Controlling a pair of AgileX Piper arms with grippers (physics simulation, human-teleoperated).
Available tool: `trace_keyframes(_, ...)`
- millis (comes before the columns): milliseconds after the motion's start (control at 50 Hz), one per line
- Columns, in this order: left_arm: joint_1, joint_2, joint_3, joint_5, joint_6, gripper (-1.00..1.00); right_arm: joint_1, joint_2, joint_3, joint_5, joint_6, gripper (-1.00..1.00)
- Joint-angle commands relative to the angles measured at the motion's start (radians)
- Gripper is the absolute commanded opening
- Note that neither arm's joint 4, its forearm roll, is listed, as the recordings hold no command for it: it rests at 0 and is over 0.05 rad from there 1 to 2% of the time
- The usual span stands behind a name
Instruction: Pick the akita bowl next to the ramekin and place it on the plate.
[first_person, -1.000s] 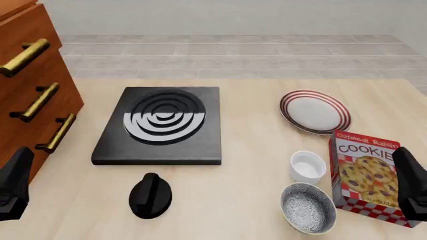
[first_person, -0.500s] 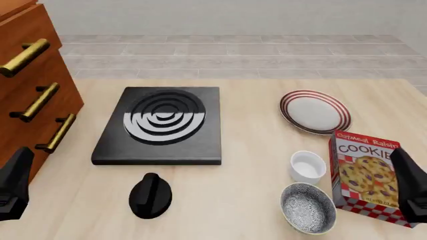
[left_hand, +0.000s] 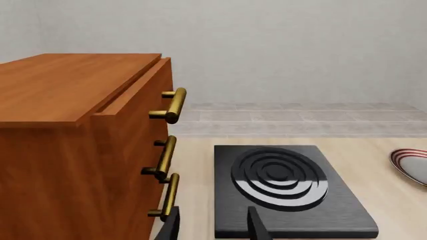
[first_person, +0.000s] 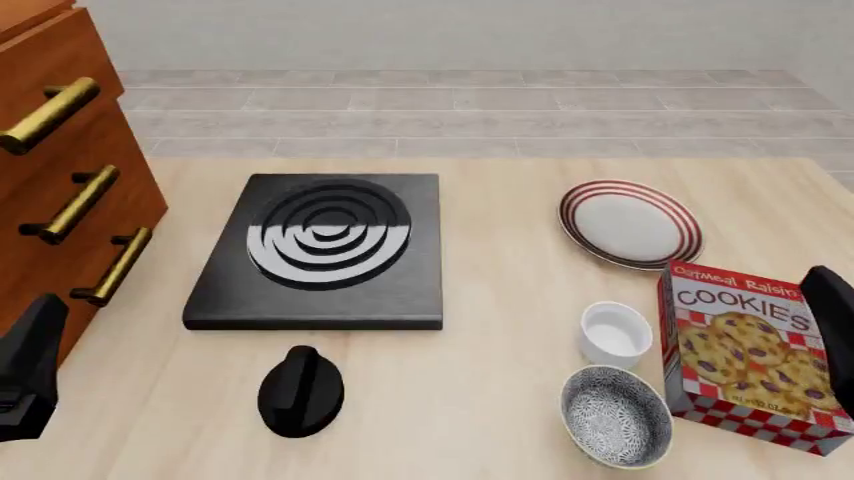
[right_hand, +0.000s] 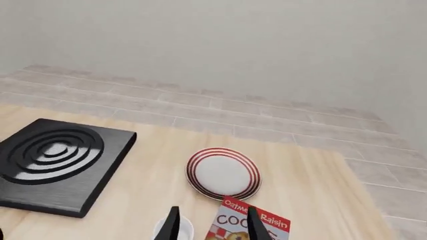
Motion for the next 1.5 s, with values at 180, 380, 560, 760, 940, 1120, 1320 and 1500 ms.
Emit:
trace_keyframes(180,0.0,0.0,0.0,0.0,0.0,1.0,0.007,0.071,-0.077,0.088,-0.028,1.0)
trace_keyframes(380,0.0,0.0,0.0,0.0,0.0,1.0,-0.014,0.112,-0.082,0.099,-0.064,1.0)
trace_keyframes(560,0.0,0.0,0.0,0.0,0.0,1.0,-0.001,0.169,-0.148,0.135,-0.053,1.0)
trace_keyframes(760,0.0,0.0,0.0,0.0,0.0,1.0,-0.008,0.223,-0.181,0.149,-0.08,1.0)
trace_keyframes(940,0.0,0.0,0.0,0.0,0.0,1.0,-0.001,0.255,-0.203,0.185,-0.076,1.0)
trace_keyframes(1120,0.0,0.0,0.0,0.0,0.0,1.0,0.015,0.272,-0.238,0.232,-0.071,1.0)
trace_keyframes(1320,0.0,0.0,0.0,0.0,0.0,1.0,0.04,0.291,-0.268,0.3,-0.046,1.0)
trace_keyframes(1500,0.0,0.0,0.0,0.0,0.0,1.0,0.056,0.305,-0.286,0.349,0.003,1.0)
